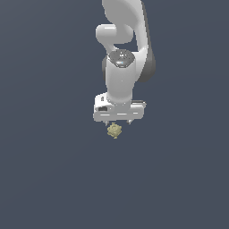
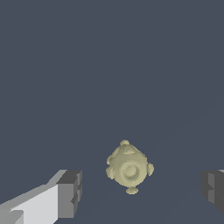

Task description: Pick up the object and move it to a goal position.

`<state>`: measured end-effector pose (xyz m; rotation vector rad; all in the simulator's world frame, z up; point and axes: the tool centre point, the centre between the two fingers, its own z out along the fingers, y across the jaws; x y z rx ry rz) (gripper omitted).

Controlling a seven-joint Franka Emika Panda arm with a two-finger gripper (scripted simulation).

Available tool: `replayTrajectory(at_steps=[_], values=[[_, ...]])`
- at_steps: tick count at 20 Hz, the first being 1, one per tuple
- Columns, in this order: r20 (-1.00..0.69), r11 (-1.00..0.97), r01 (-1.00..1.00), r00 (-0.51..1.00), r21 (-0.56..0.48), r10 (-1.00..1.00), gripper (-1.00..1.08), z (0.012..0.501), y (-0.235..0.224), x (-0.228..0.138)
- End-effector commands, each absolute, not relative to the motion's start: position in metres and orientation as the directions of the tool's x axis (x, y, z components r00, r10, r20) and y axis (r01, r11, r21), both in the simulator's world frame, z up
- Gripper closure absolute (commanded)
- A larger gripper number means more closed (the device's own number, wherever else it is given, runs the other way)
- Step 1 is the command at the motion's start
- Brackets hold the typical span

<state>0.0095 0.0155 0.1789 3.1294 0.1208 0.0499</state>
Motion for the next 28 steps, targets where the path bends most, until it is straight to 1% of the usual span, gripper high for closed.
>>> replayTrajectory(at_steps=[1,10,18,28], values=[[0.031,-0.997,0.077,0.997,0.011,0.077,-0.92,0.179,0.016,0.010],[0.011,-1.000,0.022,1.000,-0.012,0.022,-0.92,0.180,0.001,0.005],[0.010,-1.000,0.006,1.000,-0.012,0.006,-0.92,0.177,0.001,0.004],[0.005,-0.991,-0.136,0.991,-0.014,-0.136,-0.92,0.156,0.002,-0.004]])
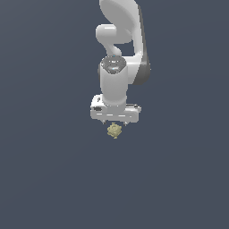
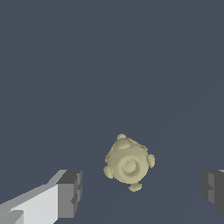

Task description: Pick up the object and move it to a goal position.

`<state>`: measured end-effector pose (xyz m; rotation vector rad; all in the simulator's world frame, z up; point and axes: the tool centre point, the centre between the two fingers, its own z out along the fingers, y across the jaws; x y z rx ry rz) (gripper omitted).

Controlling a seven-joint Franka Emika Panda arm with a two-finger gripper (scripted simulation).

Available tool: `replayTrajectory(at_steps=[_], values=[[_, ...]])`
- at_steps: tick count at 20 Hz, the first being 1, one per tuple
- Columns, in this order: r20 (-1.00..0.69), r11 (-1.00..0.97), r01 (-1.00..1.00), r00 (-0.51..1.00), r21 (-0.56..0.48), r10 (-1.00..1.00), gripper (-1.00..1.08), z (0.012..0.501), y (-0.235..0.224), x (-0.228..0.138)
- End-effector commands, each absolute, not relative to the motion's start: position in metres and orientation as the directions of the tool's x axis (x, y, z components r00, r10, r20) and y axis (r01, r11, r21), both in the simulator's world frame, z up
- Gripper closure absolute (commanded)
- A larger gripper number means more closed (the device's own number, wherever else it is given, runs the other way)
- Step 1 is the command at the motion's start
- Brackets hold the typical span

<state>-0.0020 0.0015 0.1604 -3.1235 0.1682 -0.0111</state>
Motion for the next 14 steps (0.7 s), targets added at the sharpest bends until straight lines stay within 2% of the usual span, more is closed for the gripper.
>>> replayTrajectory(at_steps=[1,14], values=[[0.005,-0.987,-0.157,0.988,-0.014,-0.157,-0.92,0.153,0.002,-0.005],[-0.001,-0.885,-0.465,0.885,-0.006,-0.465,-0.92,0.107,0.001,-0.026]])
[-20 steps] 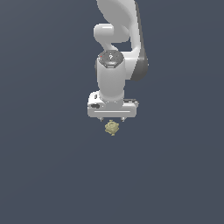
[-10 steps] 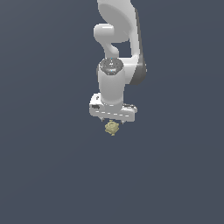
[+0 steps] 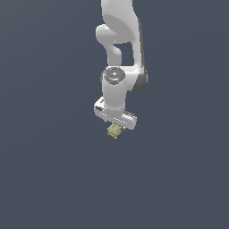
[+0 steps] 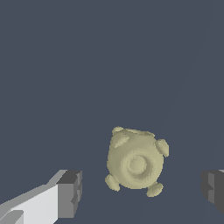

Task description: Pick up the object and move it to a goal position.

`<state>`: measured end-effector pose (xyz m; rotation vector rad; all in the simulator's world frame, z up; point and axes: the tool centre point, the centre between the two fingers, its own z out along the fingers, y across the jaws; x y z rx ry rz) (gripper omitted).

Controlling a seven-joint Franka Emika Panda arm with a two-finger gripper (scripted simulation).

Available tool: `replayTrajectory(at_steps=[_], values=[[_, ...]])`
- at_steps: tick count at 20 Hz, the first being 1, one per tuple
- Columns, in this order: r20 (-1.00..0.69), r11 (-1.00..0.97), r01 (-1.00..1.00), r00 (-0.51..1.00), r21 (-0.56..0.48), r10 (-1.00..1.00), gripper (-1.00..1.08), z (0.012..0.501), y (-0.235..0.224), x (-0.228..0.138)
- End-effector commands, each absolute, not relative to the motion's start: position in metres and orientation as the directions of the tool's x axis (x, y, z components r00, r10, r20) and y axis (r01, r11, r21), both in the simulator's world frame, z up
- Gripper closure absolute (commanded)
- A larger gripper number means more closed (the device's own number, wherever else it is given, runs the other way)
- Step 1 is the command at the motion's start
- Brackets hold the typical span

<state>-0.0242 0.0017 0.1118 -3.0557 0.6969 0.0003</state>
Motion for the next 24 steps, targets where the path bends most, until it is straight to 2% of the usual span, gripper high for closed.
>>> replayTrajectory(at_steps=[1,10,18,24], values=[[-0.001,-0.876,-0.482,0.876,-0.005,-0.482,-0.92,0.105,0.001,-0.028],[0.000,-0.820,-0.573,0.820,-0.001,-0.573,-0.92,0.091,0.000,-0.036],[0.000,-0.816,-0.578,0.816,0.000,-0.578,-0.92,0.087,0.000,-0.037],[0.000,-0.814,-0.580,0.814,0.000,-0.580,-0.92,0.063,0.000,-0.038]])
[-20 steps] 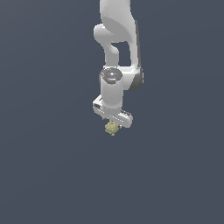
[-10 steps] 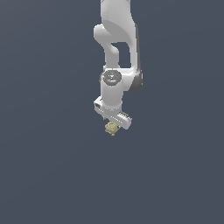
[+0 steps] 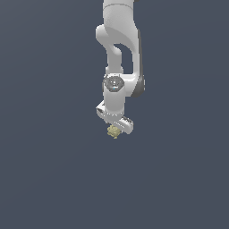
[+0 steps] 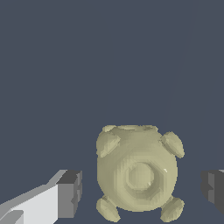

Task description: Pick up the object and move it to a goal position.

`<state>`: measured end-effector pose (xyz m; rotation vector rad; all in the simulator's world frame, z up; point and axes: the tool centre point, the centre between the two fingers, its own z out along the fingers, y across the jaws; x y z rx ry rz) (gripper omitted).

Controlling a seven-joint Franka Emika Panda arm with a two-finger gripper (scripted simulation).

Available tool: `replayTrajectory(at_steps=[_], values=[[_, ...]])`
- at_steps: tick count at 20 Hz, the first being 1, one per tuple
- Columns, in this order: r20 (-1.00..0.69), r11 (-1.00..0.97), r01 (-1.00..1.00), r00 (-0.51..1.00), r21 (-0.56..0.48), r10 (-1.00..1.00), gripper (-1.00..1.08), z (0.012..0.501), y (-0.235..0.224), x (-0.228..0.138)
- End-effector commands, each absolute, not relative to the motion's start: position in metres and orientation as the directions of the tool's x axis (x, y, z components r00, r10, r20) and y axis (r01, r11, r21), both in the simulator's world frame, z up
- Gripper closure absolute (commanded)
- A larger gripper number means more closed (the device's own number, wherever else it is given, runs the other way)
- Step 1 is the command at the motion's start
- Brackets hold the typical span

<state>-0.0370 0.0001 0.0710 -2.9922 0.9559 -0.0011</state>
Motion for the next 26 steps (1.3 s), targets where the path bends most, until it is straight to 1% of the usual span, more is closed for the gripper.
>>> replayTrajectory(at_steps=[1,5,9,10,21,26], values=[[0.000,-0.814,-0.581,0.814,0.000,-0.581,-0.92,0.058,0.000,-0.038],[0.000,-0.813,-0.582,0.813,0.000,-0.582,-0.92,0.044,0.000,-0.038],[0.000,-0.813,-0.582,0.813,0.000,-0.582,-0.92,0.040,0.000,-0.037],[0.000,-0.813,-0.582,0.813,0.000,-0.582,1.08,0.040,0.000,-0.037],[0.000,-0.814,-0.581,0.814,-0.001,-0.581,1.08,0.041,0.001,-0.037],[0.000,-0.814,-0.581,0.814,-0.001,-0.581,1.08,0.047,0.001,-0.031]])
